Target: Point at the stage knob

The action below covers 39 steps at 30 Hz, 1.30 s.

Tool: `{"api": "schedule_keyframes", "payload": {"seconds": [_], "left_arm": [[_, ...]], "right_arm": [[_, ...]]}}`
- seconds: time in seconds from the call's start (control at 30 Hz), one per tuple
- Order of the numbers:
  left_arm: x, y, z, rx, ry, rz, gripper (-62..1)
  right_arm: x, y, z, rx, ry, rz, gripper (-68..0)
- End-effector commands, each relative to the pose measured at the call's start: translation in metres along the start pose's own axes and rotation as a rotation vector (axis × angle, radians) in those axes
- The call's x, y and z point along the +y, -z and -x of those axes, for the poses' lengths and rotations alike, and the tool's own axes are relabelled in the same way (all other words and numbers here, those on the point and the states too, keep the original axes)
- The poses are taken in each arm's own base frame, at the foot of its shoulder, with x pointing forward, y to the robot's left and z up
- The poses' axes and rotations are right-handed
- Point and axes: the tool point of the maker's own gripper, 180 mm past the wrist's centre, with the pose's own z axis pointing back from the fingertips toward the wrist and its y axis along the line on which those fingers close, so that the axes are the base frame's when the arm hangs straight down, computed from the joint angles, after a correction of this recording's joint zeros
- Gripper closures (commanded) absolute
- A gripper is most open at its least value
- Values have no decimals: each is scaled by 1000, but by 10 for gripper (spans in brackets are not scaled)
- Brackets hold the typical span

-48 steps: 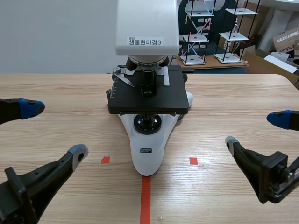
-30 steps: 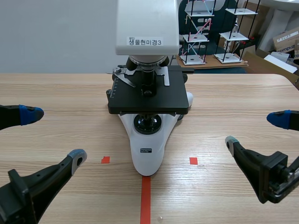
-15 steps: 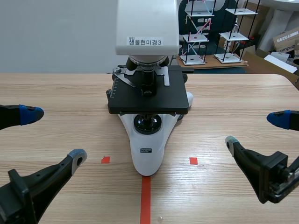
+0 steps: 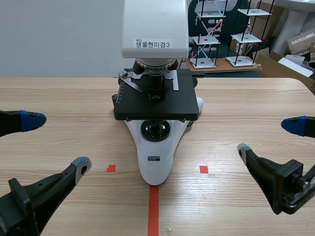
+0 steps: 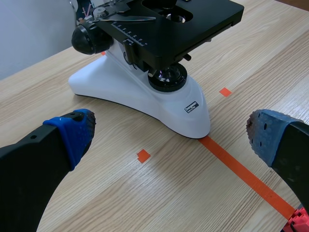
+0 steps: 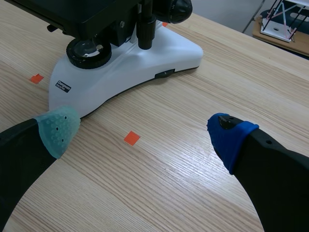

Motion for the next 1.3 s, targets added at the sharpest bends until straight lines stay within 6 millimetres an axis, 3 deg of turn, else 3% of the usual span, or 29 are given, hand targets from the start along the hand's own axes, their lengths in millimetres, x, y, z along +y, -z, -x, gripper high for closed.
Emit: {"api": "schedule_keyframes", "payload": {"seconds": [0.0, 0.53, 0.6, 0.73, 0.77, 1.03, 1.27], "left_arm": [[2, -1, -4, -21, -7, -7, -623], [2, -1, -5, -22, -7, -7, -623], [2, -1, -5, -26, -7, -7, -623], [2, -1, -6, -29, -7, -7, -623], [2, -1, -6, -29, -7, -7, -623], [2, -1, -6, -32, -7, -7, -623], [2, -1, -6, -32, -7, -7, -623]], "right_arm": [[-3, 0, -7, -24, -2, 6, -577], [-3, 0, -7, -24, -2, 6, -554], [-3, 0, -7, -24, -2, 7, -457], [-3, 0, -7, -24, -1, 9, -65], [-3, 0, -7, -25, 1, 10, -8], [-8, 12, -9, -50, -1, 10, -6], [-23, 32, 23, -22, 58, 51, -6]]}}
